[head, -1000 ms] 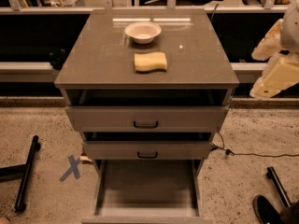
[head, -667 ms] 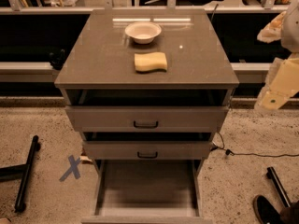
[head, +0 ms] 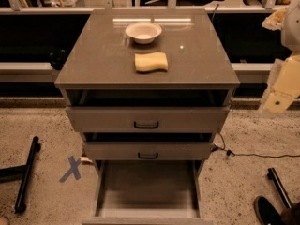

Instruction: Place sponge into bottom drawer

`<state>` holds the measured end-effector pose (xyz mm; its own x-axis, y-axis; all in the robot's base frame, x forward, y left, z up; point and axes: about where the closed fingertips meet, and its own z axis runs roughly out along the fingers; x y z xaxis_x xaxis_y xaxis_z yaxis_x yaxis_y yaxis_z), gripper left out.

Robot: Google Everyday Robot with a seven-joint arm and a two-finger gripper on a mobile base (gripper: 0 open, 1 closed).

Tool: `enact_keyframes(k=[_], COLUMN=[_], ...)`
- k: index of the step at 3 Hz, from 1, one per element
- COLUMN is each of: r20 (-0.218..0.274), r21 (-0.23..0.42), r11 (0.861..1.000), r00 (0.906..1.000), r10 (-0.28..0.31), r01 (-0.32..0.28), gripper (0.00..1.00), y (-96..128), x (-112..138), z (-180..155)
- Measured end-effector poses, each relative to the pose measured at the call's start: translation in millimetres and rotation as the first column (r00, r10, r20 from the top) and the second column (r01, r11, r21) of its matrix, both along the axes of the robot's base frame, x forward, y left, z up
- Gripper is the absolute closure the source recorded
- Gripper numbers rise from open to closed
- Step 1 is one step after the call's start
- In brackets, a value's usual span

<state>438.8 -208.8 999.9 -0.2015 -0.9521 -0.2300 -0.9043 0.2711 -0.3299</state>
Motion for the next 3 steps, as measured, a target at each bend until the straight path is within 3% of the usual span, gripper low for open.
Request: enact_keyframes(k=[1,2,3], r20=[0.038,0.064,0.035], r21=[0.036,0.091,0.222], r11=[0.999,0.994,0.972], r00=[0.9993,0.9968,0.9969], r10=[0.004,0.048,0.070], r01=[-0.006,-0.053,-0.076], gripper=[0.00,0.00,0.00], y=[6.0,18.7,32.5], x=[14.5,58.2,120.9], z=[1.7,-3.4,-34.9])
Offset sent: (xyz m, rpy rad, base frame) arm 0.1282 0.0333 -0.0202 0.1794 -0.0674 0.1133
